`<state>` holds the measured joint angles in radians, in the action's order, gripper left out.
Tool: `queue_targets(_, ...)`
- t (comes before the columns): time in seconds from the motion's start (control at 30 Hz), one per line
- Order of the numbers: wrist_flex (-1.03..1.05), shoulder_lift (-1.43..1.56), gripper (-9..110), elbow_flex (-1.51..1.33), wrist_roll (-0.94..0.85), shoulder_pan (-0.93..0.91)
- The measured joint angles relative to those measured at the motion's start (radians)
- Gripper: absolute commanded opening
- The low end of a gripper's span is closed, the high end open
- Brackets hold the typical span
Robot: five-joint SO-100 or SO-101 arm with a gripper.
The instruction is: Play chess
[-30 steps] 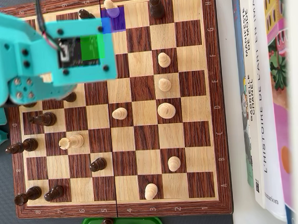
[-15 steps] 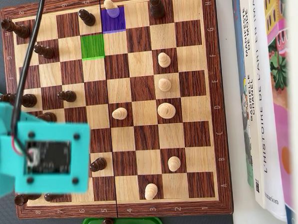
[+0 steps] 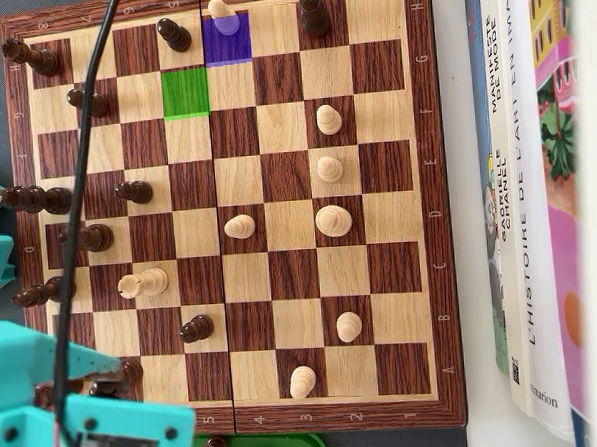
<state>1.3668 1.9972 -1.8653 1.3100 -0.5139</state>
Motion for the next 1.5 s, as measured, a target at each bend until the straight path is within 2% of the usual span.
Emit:
queue_targets(0.97,-0.012,-0.721,4,0.589,-0.133,-0.098)
queue_targets(1.5,-0.012,-0.836,11,0.703,-0.164,-0.112)
